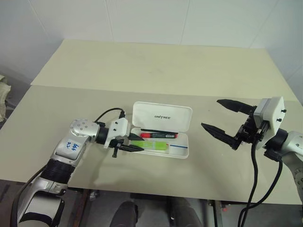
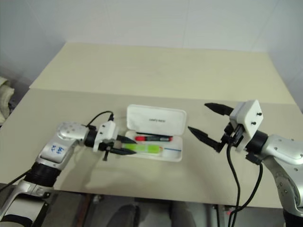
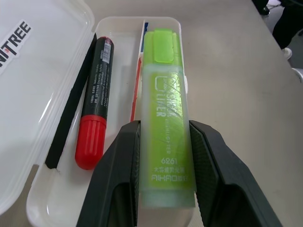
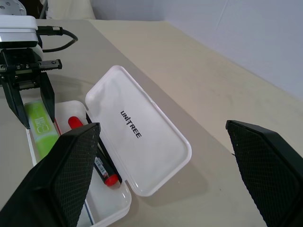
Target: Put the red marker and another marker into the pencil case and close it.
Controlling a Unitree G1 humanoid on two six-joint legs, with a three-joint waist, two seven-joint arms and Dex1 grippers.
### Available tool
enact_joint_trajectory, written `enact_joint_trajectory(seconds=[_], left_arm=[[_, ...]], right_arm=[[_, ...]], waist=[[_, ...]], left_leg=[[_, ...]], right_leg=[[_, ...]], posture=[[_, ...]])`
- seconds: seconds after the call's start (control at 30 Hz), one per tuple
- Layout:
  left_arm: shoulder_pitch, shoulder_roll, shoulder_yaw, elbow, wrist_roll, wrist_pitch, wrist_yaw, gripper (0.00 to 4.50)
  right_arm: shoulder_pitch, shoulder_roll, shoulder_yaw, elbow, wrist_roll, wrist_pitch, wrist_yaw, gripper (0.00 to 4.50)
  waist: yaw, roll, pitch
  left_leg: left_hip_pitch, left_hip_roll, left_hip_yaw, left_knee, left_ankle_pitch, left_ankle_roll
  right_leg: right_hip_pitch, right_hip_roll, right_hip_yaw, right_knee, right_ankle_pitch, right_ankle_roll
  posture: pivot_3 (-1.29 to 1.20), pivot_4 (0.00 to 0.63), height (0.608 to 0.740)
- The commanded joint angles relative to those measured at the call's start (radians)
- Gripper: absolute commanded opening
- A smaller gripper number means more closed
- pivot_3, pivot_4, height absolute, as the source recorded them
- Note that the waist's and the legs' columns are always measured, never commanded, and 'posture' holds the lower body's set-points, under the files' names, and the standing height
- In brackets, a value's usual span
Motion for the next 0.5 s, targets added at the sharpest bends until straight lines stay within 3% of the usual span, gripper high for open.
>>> enact_joint_trajectory(seconds=[0.03, 0.5], left_arm=[[-0.024, -0.005, -0.004, -0.049, 0.005, 0.024, 0.012, 1.03], [-0.032, 0.003, -0.016, -0.057, -0.002, 0.067, -0.015, 1.03]], right_arm=[[0.003, 0.002, -0.030, -0.038, 0.021, -0.008, -0.018, 4.50], [0.011, 0.007, -0.031, -0.047, 0.021, -0.012, -0.040, 4.50]], waist=[[-0.001, 0.000, 0.000], [0.001, 0.000, 0.000]], left_leg=[[0.000, 0.000, 0.000, 0.000, 0.000, 0.000], [0.000, 0.000, 0.000, 0.001, 0.000, 0.000]], right_leg=[[0.000, 0.000, 0.000, 0.001, 0.000, 0.000], [0.000, 0.000, 0.000, 0.001, 0.000, 0.000]], posture=[[0.00, 0.150, 0.740], [0.00, 0.150, 0.740]])
